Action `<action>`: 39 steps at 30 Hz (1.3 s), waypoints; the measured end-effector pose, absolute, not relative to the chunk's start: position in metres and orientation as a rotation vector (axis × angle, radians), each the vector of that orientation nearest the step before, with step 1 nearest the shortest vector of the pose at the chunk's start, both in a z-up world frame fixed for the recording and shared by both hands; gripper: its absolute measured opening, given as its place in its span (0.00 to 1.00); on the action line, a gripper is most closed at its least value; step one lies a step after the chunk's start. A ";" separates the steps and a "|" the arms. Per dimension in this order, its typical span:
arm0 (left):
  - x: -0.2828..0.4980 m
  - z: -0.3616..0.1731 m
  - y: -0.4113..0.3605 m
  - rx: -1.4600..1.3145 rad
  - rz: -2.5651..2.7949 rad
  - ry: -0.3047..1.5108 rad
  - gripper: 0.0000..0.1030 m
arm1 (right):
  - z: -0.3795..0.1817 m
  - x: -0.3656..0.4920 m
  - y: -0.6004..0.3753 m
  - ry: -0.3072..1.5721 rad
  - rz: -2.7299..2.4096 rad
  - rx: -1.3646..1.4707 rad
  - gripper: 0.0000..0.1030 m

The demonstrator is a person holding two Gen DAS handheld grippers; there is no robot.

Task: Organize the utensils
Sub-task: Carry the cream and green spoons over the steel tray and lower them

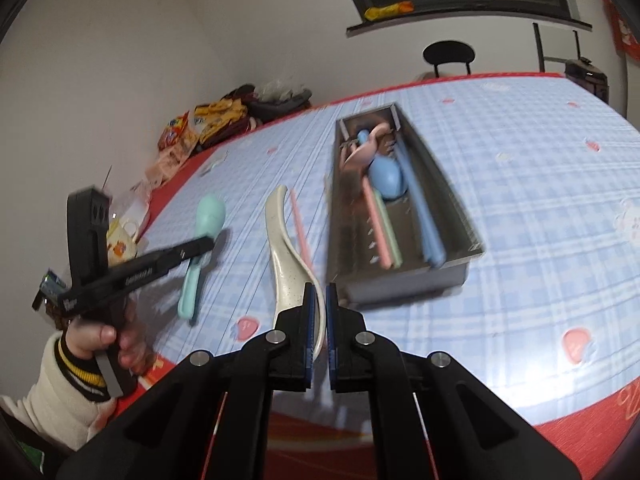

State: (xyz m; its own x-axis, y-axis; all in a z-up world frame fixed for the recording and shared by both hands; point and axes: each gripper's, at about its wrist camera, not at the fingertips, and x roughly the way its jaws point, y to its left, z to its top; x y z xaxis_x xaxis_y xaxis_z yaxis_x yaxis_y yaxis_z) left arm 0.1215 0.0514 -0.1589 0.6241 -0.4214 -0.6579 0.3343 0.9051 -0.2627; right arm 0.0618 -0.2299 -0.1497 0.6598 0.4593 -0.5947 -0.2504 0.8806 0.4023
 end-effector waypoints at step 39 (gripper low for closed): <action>0.305 -0.139 -0.106 -0.056 -0.460 0.940 0.11 | -0.143 0.201 -0.280 0.692 0.253 0.419 0.06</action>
